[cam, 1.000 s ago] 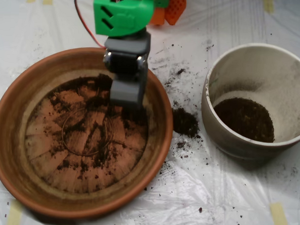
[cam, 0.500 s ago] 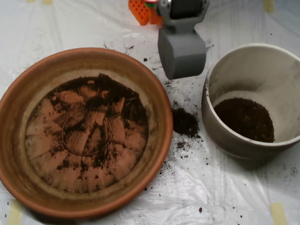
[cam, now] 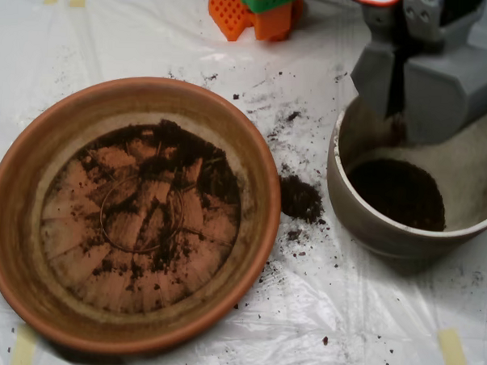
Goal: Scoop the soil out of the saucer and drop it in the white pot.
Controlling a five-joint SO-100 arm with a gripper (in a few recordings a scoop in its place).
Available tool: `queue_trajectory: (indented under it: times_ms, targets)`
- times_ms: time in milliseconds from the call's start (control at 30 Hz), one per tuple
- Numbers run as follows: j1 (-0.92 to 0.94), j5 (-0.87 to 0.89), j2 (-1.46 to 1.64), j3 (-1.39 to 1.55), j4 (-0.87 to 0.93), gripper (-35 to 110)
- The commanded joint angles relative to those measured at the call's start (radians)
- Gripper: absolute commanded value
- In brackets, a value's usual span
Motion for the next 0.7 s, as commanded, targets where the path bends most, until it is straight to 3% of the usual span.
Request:
queue_trajectory:
  times_ms: [0, 267, 667]
  targets:
    - [-0.028, -0.005, -0.029, -0.133, 0.061, 29]
    - [-0.014, 0.003, 0.037, -0.092, 0.063, 25]
    - [0.072, 0.021, 0.439, 0.296, -0.069, 23]
